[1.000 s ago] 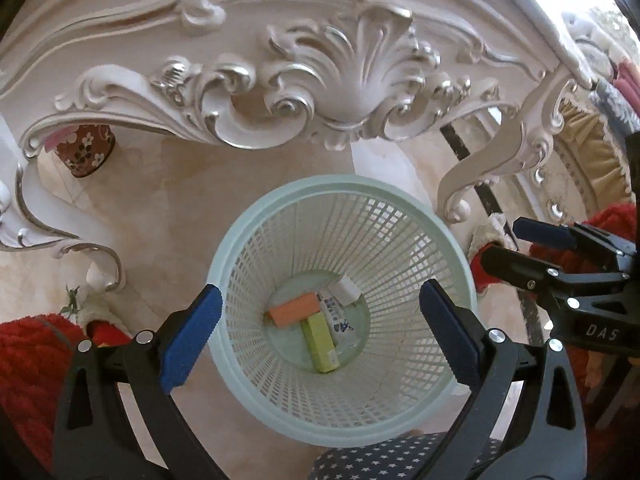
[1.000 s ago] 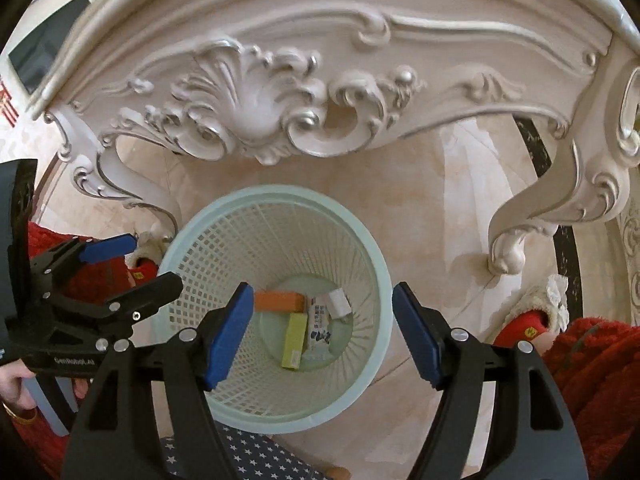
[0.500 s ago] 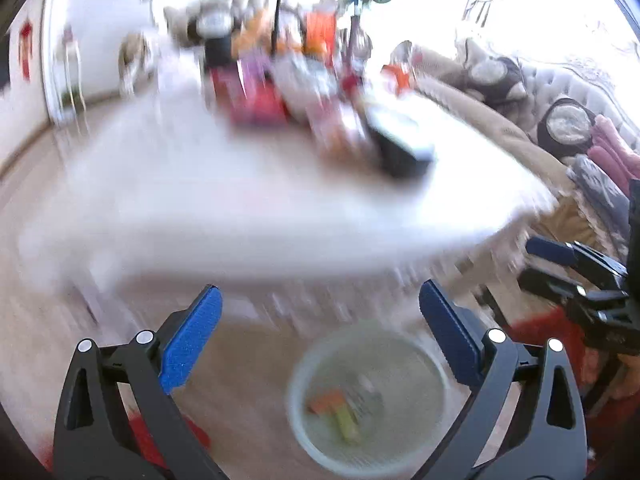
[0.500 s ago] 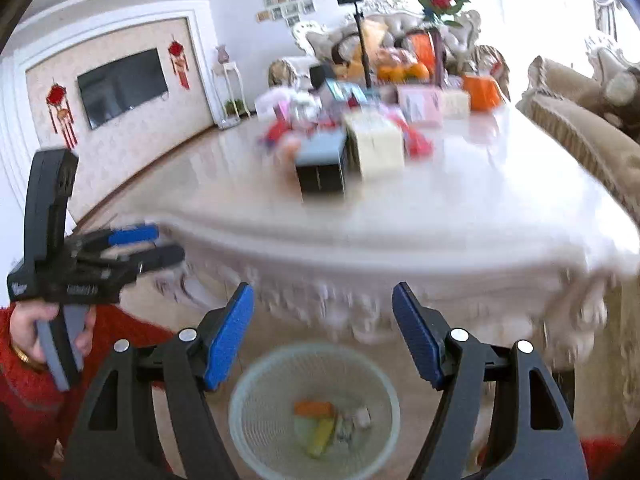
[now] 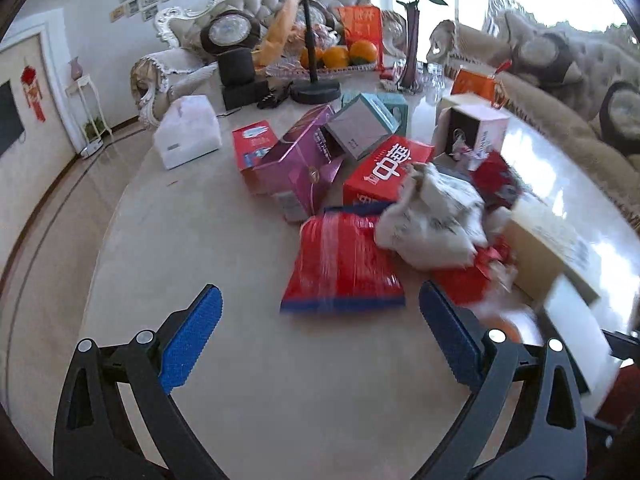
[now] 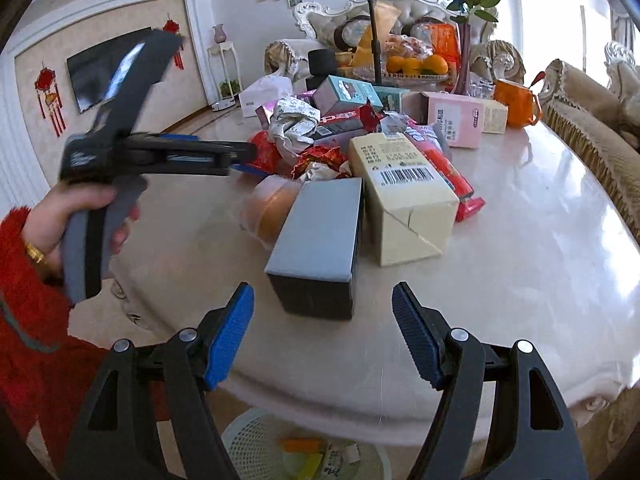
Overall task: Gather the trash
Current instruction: 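Grasp the red snack packet with the left gripper while the right grasps the grey box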
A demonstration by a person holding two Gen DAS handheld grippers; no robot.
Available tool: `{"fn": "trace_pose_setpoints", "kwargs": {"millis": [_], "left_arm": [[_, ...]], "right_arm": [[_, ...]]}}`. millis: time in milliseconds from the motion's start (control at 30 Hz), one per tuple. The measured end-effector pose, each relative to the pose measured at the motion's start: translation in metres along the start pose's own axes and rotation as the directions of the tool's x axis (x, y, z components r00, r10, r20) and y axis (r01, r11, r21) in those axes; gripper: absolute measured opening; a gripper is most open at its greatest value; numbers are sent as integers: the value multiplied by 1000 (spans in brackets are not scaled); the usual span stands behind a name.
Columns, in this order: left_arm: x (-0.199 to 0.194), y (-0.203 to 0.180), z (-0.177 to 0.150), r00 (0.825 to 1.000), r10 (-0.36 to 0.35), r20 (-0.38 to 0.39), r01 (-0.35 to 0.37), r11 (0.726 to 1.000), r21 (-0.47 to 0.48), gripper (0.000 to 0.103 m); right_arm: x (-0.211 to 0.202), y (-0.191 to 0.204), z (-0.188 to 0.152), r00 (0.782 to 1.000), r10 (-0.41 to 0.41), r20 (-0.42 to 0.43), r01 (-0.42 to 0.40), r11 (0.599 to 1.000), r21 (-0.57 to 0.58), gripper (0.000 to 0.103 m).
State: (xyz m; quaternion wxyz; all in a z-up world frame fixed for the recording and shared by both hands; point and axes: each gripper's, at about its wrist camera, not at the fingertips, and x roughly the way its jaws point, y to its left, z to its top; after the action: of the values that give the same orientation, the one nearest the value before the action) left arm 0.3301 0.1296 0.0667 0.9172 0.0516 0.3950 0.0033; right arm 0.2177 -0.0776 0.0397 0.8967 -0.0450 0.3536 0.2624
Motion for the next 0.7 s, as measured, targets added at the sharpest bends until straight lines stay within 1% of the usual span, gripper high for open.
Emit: {"fn": "trace_pose_setpoints", "kwargs": {"millis": [167,233,267,300,367,433,500,533,567,600,633,700], "left_arm": [[30,-6,11,999,8,-43,-6,998,56,96],[39,-6,15,998,2,-66,2,998,57,96],[41,-5,18,998,1,-68,2,999,51,96],[43,-5,20,998,2,-63,1,999,47,96],[47,-5,25,998,10,-60,-6,999,52,96],[55,-8,29,996,24,-88,-19,998,63,96],[62,-9,32,993,9,-116,-2,998,66,96],[63,-9,32,993,-6,-122,13,998,59,96],[64,-8,32,992,-20,-123,26,999,47,96],[63,-7,31,993,-25,-119,30,999,41,93],[62,-6,30,993,-40,-115,44,998,36,73],[58,-2,27,989,-91,-113,93,996,8,56]], "right_arm": [[8,-2,8,1000,-22,-5,22,1000,-12,67],[10,-2,8,1000,-30,0,30,999,-15,61],[11,-2,8,999,-33,1,33,999,-13,56],[13,-3,7,999,-33,-2,33,999,-6,54],[17,-3,7,1000,-28,-2,28,1000,4,54],[17,0,6,999,-41,8,41,999,-6,54],[18,1,8,999,-46,8,46,999,-11,53],[17,1,7,999,-40,11,40,999,-9,49],[15,0,7,1000,-28,13,28,1000,-8,39],[13,-1,6,1000,-21,14,21,1000,-3,39],[11,-2,4,1000,-13,12,13,1000,3,39],[3,-6,-1,1000,19,18,-19,999,27,39]]}}
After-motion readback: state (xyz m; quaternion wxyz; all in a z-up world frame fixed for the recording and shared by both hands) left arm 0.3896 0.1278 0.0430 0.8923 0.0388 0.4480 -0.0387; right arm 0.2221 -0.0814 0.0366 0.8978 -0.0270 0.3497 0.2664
